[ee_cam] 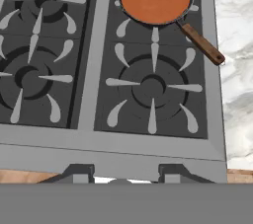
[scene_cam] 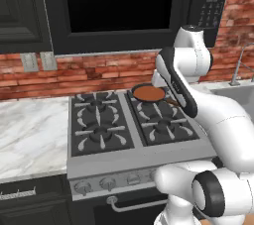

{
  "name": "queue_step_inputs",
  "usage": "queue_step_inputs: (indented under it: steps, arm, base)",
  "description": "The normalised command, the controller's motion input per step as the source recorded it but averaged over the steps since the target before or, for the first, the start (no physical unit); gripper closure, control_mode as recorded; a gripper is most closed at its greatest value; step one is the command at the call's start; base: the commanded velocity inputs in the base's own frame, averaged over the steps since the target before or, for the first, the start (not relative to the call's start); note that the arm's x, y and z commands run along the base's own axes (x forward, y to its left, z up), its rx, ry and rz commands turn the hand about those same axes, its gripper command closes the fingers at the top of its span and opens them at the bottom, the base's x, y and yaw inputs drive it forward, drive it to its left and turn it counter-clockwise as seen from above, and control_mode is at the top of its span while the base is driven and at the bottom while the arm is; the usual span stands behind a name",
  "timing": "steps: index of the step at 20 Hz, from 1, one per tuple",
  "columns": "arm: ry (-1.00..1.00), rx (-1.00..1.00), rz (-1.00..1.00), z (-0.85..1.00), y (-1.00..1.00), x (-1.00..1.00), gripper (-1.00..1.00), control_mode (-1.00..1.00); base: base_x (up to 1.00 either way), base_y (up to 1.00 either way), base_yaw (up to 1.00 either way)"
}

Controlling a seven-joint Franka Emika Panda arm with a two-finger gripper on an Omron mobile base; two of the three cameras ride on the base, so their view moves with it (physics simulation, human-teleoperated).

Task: Retrieve the fish from the fridge and place it on the saucepan with marinade on the stove.

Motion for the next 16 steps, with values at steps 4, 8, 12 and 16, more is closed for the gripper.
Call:
queue_step_inputs:
  steps: [4, 8, 12, 16]
  arm:
    - [0.00, 0.00, 0.00, 0.00, 0.00, 0.00, -1.00, 1.00]
    - [0.00, 0.00, 0.00, 0.00, 0.00, 0.00, -1.00, 1.00]
    - [0.00, 0.00, 0.00, 0.00, 0.00, 0.00, -1.00, 1.00]
    - [0.00, 0.00, 0.00, 0.00, 0.00, 0.00, -1.00, 1.00]
  base:
    - [-0.01, 0.00, 0.00]
    - [-0.49, -0.06, -0.08]
    - [-1.00, -0.13, -0.39]
    - [-0.76, 0.01, -0.87]
